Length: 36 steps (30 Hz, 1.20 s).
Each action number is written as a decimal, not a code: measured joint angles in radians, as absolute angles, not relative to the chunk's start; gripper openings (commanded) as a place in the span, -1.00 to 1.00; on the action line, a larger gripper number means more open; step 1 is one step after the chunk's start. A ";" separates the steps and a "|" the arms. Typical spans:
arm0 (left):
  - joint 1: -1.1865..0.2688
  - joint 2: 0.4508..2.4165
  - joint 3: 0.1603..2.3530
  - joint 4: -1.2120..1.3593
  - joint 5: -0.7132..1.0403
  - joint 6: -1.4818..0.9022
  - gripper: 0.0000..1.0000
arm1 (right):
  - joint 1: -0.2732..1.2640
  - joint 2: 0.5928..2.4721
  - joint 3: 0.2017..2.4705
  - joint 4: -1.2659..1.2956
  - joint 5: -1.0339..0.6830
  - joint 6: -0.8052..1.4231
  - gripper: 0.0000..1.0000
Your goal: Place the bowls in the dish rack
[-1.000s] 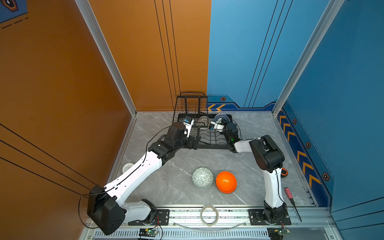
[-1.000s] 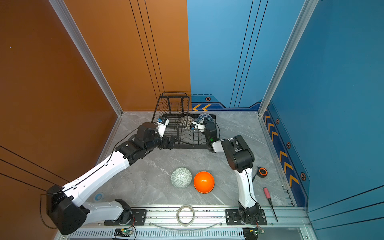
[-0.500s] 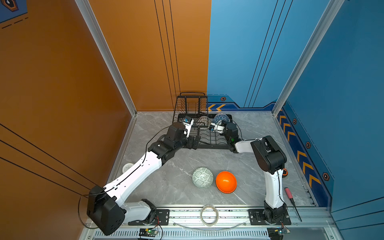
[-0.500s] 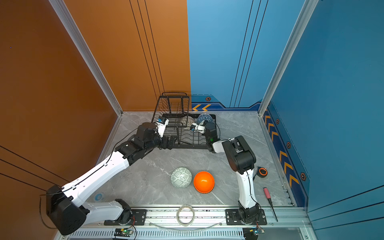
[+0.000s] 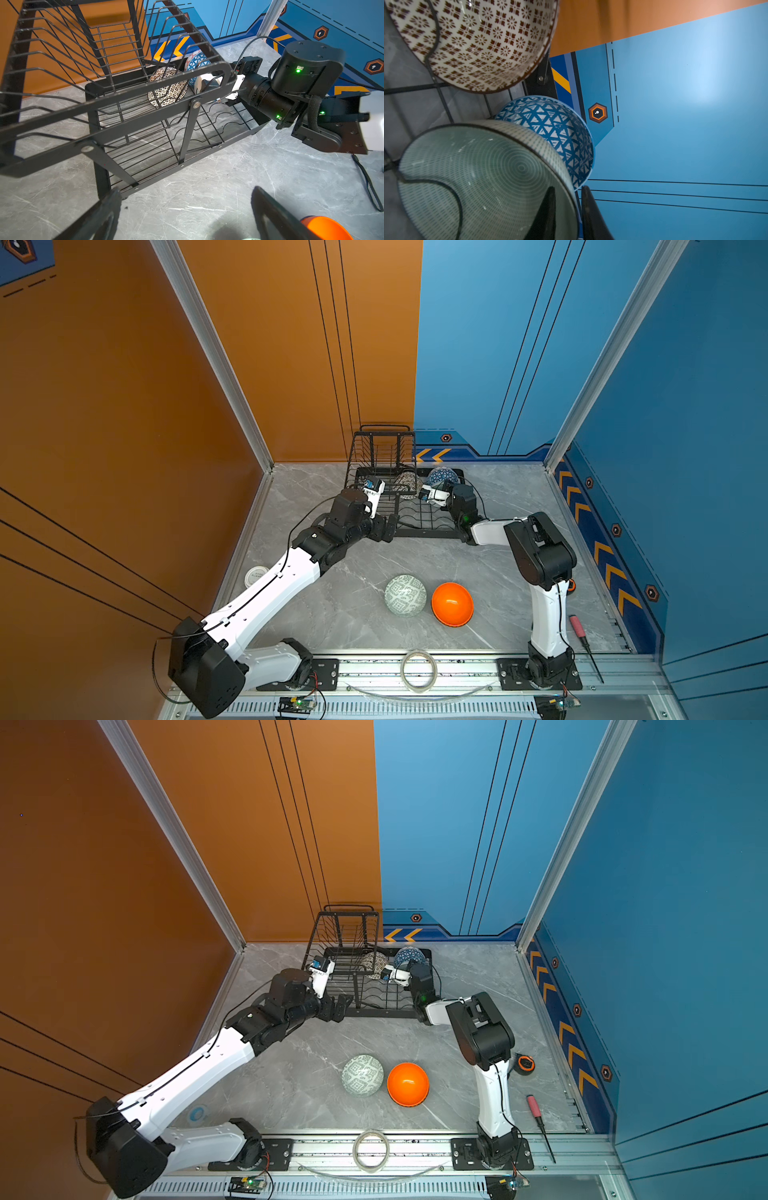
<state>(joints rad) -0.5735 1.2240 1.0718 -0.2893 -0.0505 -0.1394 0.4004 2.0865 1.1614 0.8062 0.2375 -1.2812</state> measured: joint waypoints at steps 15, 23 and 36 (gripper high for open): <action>-0.569 1.169 1.044 -0.291 -0.051 -0.150 0.96 | 0.413 1.945 1.124 0.773 0.249 -1.242 0.97; -0.569 1.116 0.987 -0.319 -0.052 -0.184 0.96 | 0.447 1.831 1.070 0.722 0.302 -1.127 1.00; -0.602 1.023 0.878 -0.402 -0.067 -0.316 0.96 | 0.517 1.507 1.106 0.115 0.298 -0.580 1.00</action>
